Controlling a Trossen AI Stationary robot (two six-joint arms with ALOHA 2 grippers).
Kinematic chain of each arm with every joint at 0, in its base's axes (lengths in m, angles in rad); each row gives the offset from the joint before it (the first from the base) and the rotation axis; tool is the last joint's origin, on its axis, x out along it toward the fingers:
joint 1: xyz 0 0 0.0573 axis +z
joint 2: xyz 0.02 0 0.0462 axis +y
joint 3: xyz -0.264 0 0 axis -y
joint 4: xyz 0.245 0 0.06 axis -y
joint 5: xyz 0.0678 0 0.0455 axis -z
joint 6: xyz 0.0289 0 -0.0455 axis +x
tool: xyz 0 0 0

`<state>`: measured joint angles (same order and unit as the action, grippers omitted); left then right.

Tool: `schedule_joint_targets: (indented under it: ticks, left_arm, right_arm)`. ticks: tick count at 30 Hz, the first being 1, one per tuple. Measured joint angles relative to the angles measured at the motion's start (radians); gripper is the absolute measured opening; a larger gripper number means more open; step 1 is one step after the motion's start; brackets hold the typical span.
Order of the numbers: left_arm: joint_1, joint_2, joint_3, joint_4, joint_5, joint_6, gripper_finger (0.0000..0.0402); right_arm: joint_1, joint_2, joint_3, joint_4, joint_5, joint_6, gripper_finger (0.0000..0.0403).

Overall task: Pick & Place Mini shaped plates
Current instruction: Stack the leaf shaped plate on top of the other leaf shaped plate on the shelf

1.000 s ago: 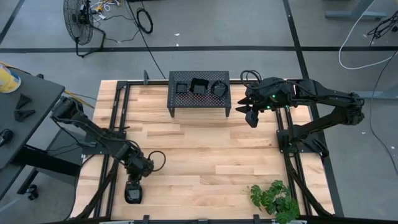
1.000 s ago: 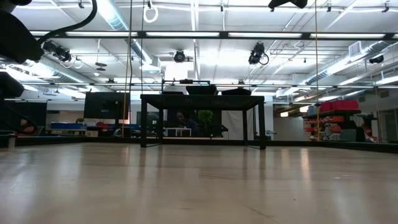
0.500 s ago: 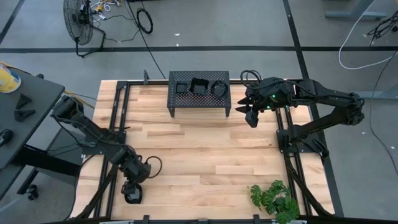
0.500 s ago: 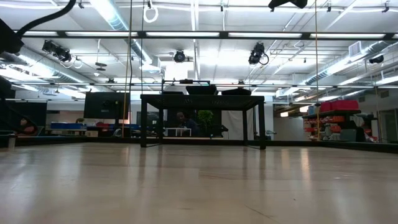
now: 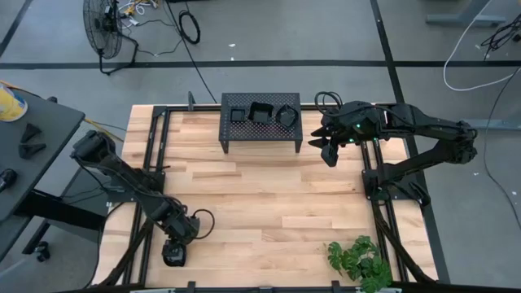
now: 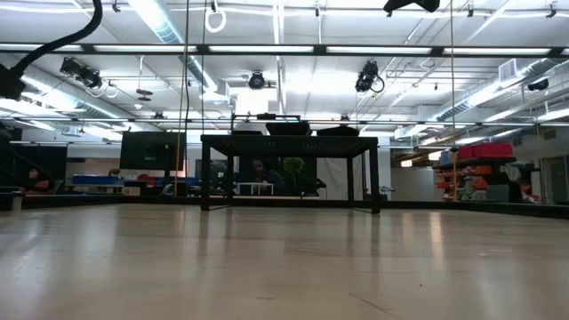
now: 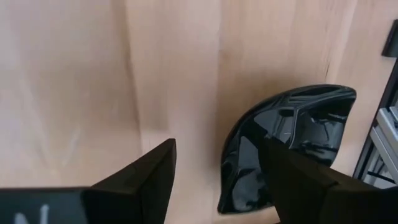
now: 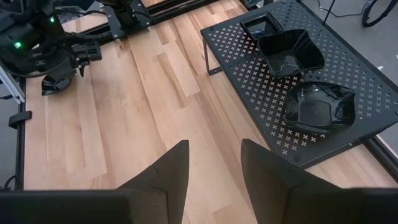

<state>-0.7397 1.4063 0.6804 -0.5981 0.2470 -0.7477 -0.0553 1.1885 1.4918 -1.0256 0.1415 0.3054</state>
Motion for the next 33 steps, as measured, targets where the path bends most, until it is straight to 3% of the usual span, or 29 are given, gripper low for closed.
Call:
schedule_joint_targets:
  ticks: [11,23,33]
  left_arm:
    - [-0.033,0.056,0.000,0.055,0.013,-0.020,0.0222]
    - [-0.032,0.056,0.000,0.055,0.045,-0.027,0.0079]
    - [-0.032,0.056,0.000,0.055,0.057,-0.022,0.0024]
  right_arm:
    - [0.000,0.000,0.000,0.000,0.000,0.000,0.0149]
    - [0.000,0.000,0.000,0.000,0.000,0.000,0.0149]
    - [0.000,0.000,0.000,0.000,0.000,-0.001,0.0149]
